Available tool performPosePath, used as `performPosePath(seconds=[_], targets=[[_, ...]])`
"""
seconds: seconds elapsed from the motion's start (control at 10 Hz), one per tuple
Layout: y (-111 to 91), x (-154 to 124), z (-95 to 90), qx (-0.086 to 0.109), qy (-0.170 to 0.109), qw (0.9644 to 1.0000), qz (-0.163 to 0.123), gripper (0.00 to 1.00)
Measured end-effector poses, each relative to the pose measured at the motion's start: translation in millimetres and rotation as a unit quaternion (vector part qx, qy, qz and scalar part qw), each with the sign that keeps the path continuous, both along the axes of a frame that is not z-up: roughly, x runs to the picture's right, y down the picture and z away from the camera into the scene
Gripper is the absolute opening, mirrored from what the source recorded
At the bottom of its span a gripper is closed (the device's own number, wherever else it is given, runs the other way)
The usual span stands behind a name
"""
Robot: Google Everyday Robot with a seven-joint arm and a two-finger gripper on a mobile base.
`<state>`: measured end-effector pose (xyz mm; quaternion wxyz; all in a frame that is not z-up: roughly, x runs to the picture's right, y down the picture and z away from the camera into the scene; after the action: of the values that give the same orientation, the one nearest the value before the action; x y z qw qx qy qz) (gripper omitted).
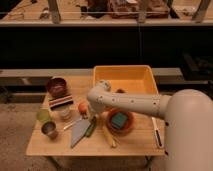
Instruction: Place pepper in tray
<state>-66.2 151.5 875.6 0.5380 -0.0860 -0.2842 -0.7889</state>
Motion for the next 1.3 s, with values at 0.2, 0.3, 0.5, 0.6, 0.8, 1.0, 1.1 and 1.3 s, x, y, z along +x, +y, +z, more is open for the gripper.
performPosePath(seconds=[0.2, 0.3, 0.5, 0.6, 0.8, 1.0, 1.1, 1.3], targets=[[2, 1, 1.1, -0.002, 0.000, 1.0000, -0.001, 0.43], [3, 1, 2.1, -0.003, 0.001, 1.0000, -0.001, 0.34], [6, 1, 4.2, -0.007, 0.004, 1.0000, -0.002, 0.17], [6, 0, 4.5, -0.008, 0.004, 1.0000, -0.003, 0.15], [6, -1, 3.9, -0.012, 0.003, 0.9999, -0.006, 0.15], [2, -1, -2.3, -0.009, -0.002, 1.0000, -0.003, 0.15], [-3, -1, -9.6, -0.003, -0.006, 1.0000, 0.002, 0.15], [-23, 2, -37.2, 0.014, -0.014, 0.9997, 0.015, 0.15]])
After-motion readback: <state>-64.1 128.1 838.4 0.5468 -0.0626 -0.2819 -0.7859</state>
